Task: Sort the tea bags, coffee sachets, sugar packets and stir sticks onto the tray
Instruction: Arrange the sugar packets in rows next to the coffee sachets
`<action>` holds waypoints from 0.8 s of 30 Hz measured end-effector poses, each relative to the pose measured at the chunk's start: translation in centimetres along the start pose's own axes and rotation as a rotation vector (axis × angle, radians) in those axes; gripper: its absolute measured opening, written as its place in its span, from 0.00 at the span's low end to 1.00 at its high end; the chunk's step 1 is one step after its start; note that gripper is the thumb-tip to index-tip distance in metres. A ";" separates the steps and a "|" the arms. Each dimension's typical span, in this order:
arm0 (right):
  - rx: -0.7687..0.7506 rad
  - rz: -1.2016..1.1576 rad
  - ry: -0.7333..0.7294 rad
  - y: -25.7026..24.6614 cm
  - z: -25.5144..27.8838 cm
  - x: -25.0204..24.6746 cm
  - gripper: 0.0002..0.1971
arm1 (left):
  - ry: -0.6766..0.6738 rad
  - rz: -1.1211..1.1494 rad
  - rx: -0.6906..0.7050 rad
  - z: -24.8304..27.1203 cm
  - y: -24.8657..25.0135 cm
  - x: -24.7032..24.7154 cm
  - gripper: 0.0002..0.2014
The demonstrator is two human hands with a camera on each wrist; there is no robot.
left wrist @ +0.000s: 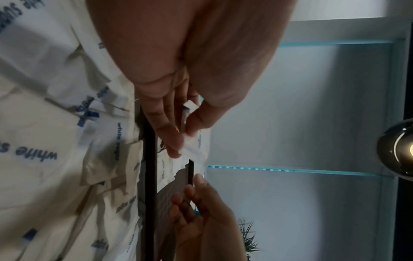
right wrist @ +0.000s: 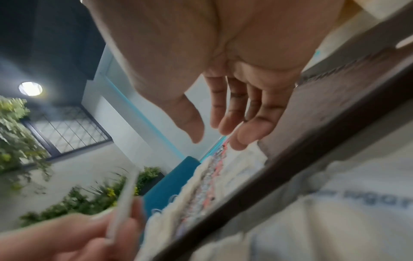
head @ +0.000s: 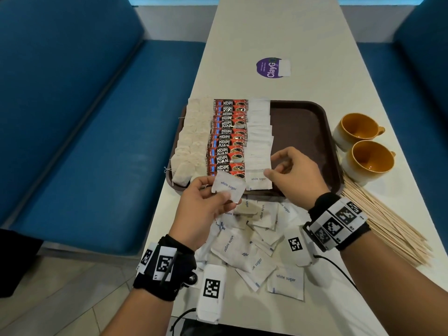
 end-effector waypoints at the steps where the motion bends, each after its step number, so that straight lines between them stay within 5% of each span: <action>1: -0.020 -0.052 -0.026 -0.7 0.6 0.2 0.10 | 0.000 -0.029 0.014 0.0 0.2 0.1 0.15; 5: -0.033 -0.312 -0.196 -2.4 3.0 1.5 0.15 | -0.049 -0.106 0.046 0.2 0.7 1.3 0.11; 9: -0.053 -0.317 -0.309 -2.0 3.9 2.4 0.10 | -0.106 -0.093 0.046 0.6 0.7 2.7 0.12; 14: -0.004 -0.439 -0.257 -0.8 3.8 1.4 0.06 | -0.118 -0.047 -0.018 0.6 0.2 3.1 0.07; 21: 0.022 -0.536 -0.153 -0.2 2.8 -0.1 0.07 | -0.077 -0.698 0.161 -0.8 2.0 2.2 0.08; 24: 0.023 -0.466 -0.096 0.0 1.9 -0.2 0.06 | -0.041 -0.795 0.213 -1.4 3.1 1.9 0.08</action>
Point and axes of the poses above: each hand's wrist, its own z-axis away from the middle knuckle, its own x-axis out of the palm, y = z × x, the point moved 8 cm from there along -z, towards the middle knuckle, and after that the axes turned 3 degrees about -x, right-handed, at the moved point
